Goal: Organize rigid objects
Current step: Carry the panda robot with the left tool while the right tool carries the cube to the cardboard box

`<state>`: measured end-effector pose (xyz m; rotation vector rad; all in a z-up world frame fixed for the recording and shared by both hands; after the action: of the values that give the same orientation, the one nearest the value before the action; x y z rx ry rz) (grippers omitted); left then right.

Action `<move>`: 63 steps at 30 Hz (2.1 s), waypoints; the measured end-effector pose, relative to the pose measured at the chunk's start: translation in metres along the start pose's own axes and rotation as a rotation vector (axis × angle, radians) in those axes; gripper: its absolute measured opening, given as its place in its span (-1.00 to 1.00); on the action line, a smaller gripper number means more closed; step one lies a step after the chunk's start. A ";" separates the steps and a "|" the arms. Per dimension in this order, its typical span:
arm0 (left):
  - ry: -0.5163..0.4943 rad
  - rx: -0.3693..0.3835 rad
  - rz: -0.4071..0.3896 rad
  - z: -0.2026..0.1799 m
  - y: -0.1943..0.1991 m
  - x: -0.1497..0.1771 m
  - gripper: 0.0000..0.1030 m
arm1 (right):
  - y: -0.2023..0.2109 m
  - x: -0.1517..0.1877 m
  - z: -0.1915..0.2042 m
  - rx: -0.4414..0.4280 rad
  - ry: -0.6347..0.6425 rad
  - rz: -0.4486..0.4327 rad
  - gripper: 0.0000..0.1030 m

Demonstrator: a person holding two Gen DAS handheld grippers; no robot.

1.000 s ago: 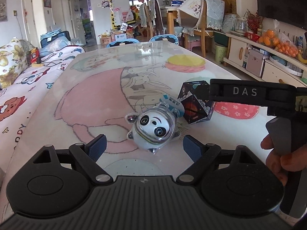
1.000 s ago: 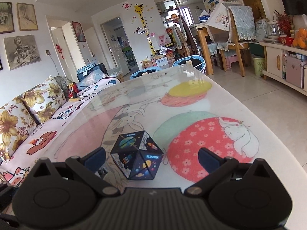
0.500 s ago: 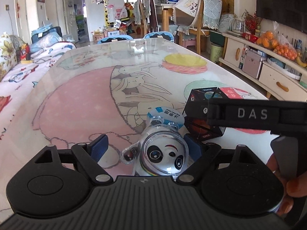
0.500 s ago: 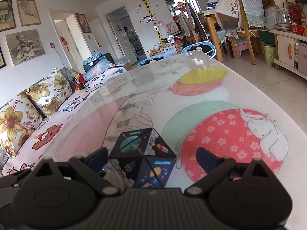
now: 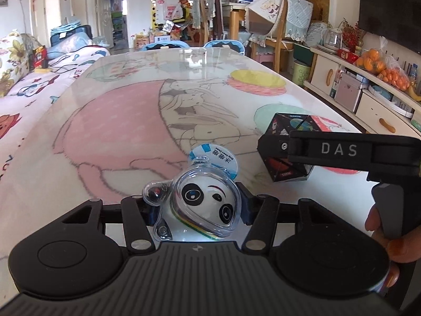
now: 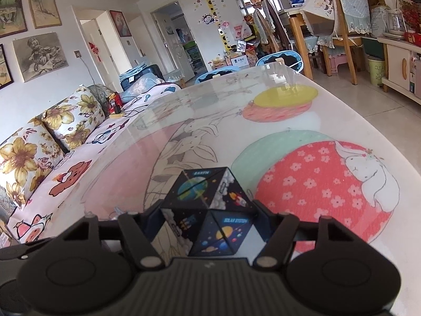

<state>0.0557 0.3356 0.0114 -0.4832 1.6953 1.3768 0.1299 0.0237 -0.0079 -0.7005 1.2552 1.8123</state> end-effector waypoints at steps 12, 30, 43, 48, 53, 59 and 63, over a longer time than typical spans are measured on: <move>0.075 -0.095 0.011 0.012 0.043 0.032 0.34 | 0.026 0.026 0.026 -0.023 0.058 0.021 0.34; 0.177 -0.130 0.023 0.017 0.092 0.064 0.33 | 0.077 0.076 0.064 0.010 0.140 0.040 0.19; 0.213 -0.125 0.028 0.024 0.098 0.067 0.32 | 0.125 0.111 0.085 0.065 0.167 0.059 0.19; 0.249 -0.124 0.047 0.033 0.094 0.062 0.32 | 0.137 0.121 0.097 0.075 0.216 0.062 0.19; 0.275 -0.150 0.051 0.046 0.085 0.053 0.32 | 0.150 0.125 0.107 0.075 0.229 0.063 0.19; 0.262 -0.163 0.018 0.057 0.079 0.035 0.32 | 0.158 0.130 0.123 0.076 0.281 0.063 0.19; 0.270 -0.167 -0.012 0.065 0.080 0.024 0.32 | 0.161 0.131 0.136 0.069 0.317 0.057 0.19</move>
<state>0.0075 0.4261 0.0389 -0.8038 1.7935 1.5046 -0.0750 0.1610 0.0146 -0.9491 1.5493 1.7402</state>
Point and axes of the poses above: each gripper's, at about its wrist camera, not at the fingertips, and y roughly against the way its jaws point, z to its left, x to its underside, the point moved 5 cm from there along -y, roughly the way its jaws point, and after that the axes turned 3 degrees about x, right-handed, at the moved point
